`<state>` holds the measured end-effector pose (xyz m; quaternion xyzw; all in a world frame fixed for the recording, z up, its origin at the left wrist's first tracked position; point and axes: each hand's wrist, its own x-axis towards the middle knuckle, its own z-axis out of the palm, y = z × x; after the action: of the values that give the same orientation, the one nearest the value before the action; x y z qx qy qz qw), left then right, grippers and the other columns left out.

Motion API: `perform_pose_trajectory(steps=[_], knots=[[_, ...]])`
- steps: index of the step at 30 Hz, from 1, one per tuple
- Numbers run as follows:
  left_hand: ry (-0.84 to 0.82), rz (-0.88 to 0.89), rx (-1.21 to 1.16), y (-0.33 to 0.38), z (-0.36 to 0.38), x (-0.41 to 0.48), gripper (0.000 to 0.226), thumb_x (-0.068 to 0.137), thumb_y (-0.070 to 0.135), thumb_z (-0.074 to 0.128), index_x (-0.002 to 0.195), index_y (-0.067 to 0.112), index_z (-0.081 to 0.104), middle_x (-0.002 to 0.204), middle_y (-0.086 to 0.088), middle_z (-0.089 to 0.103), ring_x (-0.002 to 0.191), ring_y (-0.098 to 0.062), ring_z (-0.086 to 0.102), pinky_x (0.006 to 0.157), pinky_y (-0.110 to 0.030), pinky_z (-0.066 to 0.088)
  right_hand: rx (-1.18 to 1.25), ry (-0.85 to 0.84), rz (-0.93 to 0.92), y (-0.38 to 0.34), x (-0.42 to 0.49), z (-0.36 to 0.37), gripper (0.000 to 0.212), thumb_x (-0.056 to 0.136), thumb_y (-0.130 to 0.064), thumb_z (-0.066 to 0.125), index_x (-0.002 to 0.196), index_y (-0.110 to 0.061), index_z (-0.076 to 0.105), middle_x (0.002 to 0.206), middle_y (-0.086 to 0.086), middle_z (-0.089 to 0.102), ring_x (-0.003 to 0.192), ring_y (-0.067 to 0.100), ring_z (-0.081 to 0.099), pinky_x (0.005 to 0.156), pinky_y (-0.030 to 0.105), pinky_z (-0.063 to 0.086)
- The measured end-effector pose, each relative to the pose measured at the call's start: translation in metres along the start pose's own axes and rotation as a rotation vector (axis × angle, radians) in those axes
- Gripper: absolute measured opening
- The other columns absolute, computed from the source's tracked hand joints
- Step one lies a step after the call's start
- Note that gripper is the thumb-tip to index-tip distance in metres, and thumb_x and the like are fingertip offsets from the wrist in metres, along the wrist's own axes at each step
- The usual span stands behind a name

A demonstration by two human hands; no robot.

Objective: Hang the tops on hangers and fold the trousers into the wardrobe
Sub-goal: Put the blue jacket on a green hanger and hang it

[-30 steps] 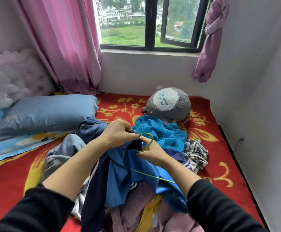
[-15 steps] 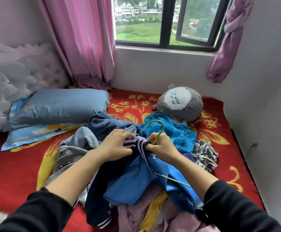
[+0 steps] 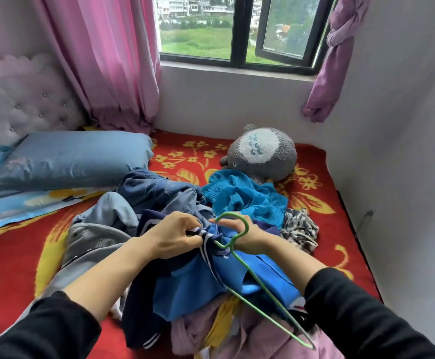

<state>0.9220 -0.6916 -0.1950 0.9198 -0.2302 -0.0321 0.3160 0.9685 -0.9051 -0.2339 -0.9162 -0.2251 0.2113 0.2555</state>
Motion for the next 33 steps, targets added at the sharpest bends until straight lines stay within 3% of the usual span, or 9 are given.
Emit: perform_pose_trajectory(steps=[4,6,9,12,15,18,23,27,33], knots=[[-0.05,0.09,0.11,0.002,-0.005,-0.01,0.03,0.07,0.033,0.048,0.051,0.016,0.034,0.056,-0.002,0.042,0.055,-0.017,0.039,0.056,-0.024,0.03,-0.411,-0.169,-0.06,-0.013,0.004,0.012,0.048,0.08,-0.02,0.068,0.126,-0.031,0.058,0.159,-0.007,0.009,0.147,0.021,-0.007,0.113,0.053,0.008],[-0.038,0.089,0.144,-0.004,-0.009,-0.017,0.032,0.071,0.036,0.047,0.053,0.012,0.036,0.056,-0.003,0.044,0.056,-0.017,0.041,0.057,-0.026,0.032,-0.559,-0.208,-0.09,-0.013,0.004,0.017,0.039,0.079,-0.022,0.069,0.117,-0.021,0.064,0.159,-0.006,0.012,0.147,0.02,-0.006,0.112,0.052,0.009],[-0.009,0.035,0.226,-0.014,-0.014,-0.028,0.036,0.072,0.039,0.047,0.053,0.011,0.034,0.055,-0.007,0.044,0.054,-0.019,0.039,0.056,-0.034,0.033,-0.709,-0.22,-0.13,-0.005,0.001,0.02,0.036,0.086,-0.03,0.061,0.121,-0.022,0.063,0.155,-0.003,0.026,0.148,0.02,0.006,0.113,0.049,0.011],[0.032,-0.112,0.317,-0.028,-0.017,-0.036,0.039,0.076,0.04,0.05,0.055,0.011,0.035,0.051,-0.005,0.043,0.05,-0.017,0.034,0.05,-0.029,0.027,-0.554,-0.041,-0.077,0.002,-0.005,0.011,0.021,0.086,-0.024,0.054,0.104,-0.016,0.063,0.116,0.01,0.061,0.115,0.029,0.052,0.097,0.036,0.034],[0.125,-0.238,0.325,-0.039,-0.026,-0.036,0.042,0.084,0.038,0.054,0.057,0.009,0.038,0.05,-0.002,0.044,0.05,-0.014,0.04,0.052,-0.034,0.033,-0.355,0.223,-0.026,0.008,-0.01,-0.006,0.014,0.084,-0.018,0.054,0.096,-0.009,0.054,0.099,0.015,0.066,0.095,0.037,0.06,0.074,0.04,0.044],[0.254,-0.243,0.32,-0.038,-0.036,-0.026,0.042,0.083,0.038,0.051,0.057,0.007,0.04,0.049,0.0,0.046,0.056,-0.023,0.047,0.053,-0.035,0.032,-0.537,0.41,-0.059,0.011,-0.011,-0.017,0.021,0.084,-0.017,0.053,0.104,-0.011,0.047,0.093,0.012,0.067,0.086,0.037,0.063,0.065,0.04,0.043],[0.394,-0.197,0.435,-0.032,-0.054,-0.016,0.041,0.08,0.041,0.05,0.052,0.013,0.042,0.053,0.001,0.052,0.061,-0.028,0.049,0.057,-0.031,0.028,-0.588,0.571,0.234,0.026,-0.019,-0.057,0.012,0.085,-0.021,0.055,0.093,-0.017,0.063,0.095,0.012,0.069,0.092,0.034,0.064,0.074,0.036,0.045],[0.453,-0.18,0.431,-0.024,-0.056,-0.01,0.047,0.086,0.034,0.058,0.049,0.017,0.036,0.051,0.004,0.048,0.056,-0.023,0.042,0.055,-0.03,0.029,-0.785,0.629,0.288,0.032,-0.024,-0.077,0.016,0.089,-0.019,0.051,0.1,-0.02,0.063,0.112,0.007,0.056,0.109,0.027,0.049,0.084,0.039,0.038],[0.4,-0.141,0.325,-0.026,-0.058,-0.009,0.046,0.08,0.036,0.054,0.048,0.014,0.029,0.044,0.003,0.037,0.05,-0.019,0.039,0.046,-0.026,0.023,-0.241,0.651,0.5,0.04,-0.046,-0.087,0.029,0.084,-0.002,0.046,0.109,-0.016,0.052,0.107,0.019,0.063,0.102,0.039,0.059,0.083,0.038,0.045]])
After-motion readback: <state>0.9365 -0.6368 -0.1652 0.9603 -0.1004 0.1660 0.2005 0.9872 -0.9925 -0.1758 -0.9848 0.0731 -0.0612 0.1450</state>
